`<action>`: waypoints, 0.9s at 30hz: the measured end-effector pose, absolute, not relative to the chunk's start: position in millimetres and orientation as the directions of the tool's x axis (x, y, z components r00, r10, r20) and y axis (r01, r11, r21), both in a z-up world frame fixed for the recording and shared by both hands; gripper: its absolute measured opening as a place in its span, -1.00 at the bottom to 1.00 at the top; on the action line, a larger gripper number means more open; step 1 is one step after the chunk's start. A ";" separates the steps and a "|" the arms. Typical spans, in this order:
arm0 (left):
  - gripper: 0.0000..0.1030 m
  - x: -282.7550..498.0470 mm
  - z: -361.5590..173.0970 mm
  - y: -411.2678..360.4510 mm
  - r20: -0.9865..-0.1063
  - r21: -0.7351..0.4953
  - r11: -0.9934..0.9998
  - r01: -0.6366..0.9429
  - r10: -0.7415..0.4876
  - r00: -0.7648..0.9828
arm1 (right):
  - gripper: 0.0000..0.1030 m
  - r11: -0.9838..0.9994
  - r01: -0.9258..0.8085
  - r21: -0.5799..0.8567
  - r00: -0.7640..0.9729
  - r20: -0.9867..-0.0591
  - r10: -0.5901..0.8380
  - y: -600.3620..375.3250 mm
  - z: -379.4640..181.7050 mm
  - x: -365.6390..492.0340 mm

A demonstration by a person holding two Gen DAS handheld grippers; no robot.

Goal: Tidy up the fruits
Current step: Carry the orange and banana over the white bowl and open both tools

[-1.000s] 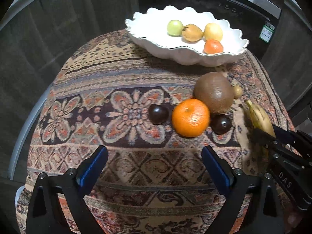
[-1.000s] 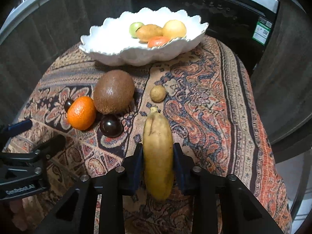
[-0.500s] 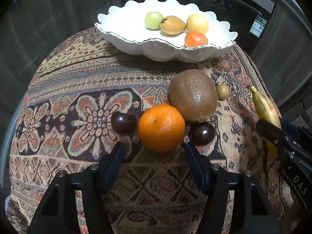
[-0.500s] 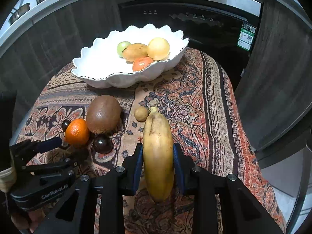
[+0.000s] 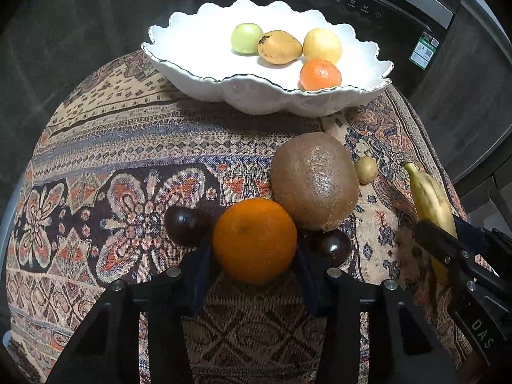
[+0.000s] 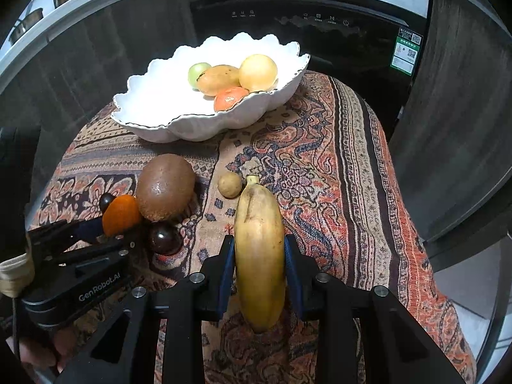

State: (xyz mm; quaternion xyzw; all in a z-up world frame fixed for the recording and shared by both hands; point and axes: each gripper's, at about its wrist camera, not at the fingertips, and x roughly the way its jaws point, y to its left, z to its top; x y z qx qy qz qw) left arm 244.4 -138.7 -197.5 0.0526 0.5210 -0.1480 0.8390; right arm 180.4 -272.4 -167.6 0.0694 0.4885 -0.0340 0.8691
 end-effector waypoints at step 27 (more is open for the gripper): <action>-0.16 220.9 -149.4 -116.9 -0.876 -0.049 0.953 0.300 -0.185 0.445 | -0.40 0.991 0.114 0.069 0.558 -0.830 -0.007 -258.5 -132.0 172.0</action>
